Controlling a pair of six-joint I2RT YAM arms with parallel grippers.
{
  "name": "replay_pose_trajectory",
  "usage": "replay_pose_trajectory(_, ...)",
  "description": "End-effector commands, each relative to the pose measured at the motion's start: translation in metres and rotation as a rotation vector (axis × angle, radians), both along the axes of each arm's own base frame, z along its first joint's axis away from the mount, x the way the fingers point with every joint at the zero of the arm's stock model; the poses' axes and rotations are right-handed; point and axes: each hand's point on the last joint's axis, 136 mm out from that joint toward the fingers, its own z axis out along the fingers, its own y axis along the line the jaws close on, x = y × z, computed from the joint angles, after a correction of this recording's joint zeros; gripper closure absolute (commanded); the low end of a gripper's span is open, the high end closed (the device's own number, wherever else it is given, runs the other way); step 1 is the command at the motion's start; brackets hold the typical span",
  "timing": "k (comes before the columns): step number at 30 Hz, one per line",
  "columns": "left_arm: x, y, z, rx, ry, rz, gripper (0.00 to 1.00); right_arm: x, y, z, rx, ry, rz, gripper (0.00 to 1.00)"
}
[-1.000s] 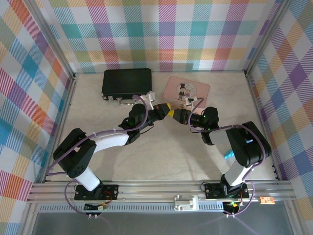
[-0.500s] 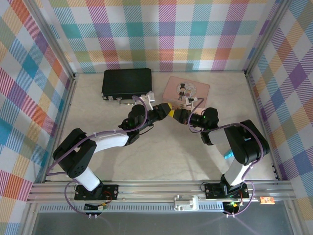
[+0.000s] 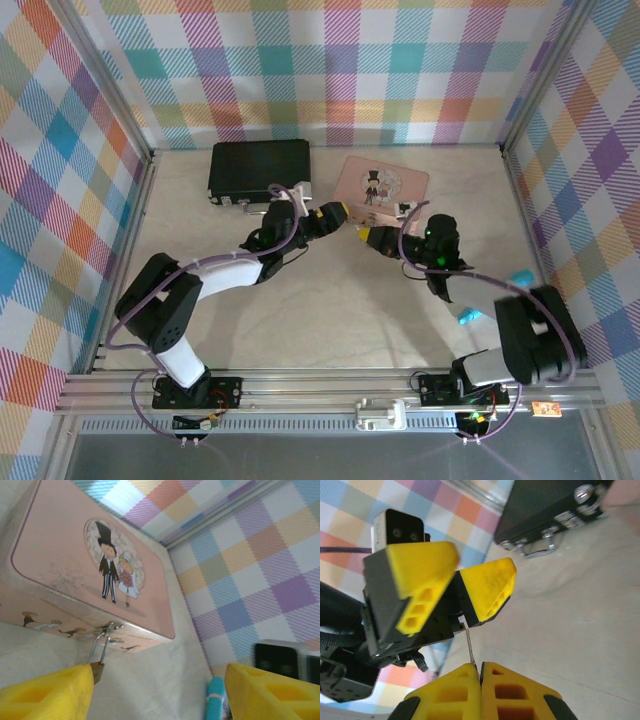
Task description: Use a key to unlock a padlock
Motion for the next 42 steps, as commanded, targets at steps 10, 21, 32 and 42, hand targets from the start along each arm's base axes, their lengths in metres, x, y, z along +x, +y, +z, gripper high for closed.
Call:
replay_pose_trajectory(10, -0.005, -0.065, -0.108, 0.325, 0.109, -0.128, 0.31, -0.021, -0.091, -0.035, -0.533, 0.079, -0.217, 1.00)
replay_pose_trajectory(21, 0.017, -0.091, -0.153, 0.505, 0.098, -0.141, 0.30, -0.035, -0.101, -0.018, -0.503, 0.004, -0.242, 1.00)
replay_pose_trajectory(32, 0.027, -0.102, -0.186, 0.541, 0.108, -0.158, 0.51, -0.035, -0.099, -0.020, -0.467, 0.015, -0.243, 1.00)
replay_pose_trajectory(42, 0.028, -0.106, -0.206, 0.448, 0.153, -0.140, 0.76, -0.036, -0.101, -0.034, -0.460, 0.070, -0.239, 1.00)
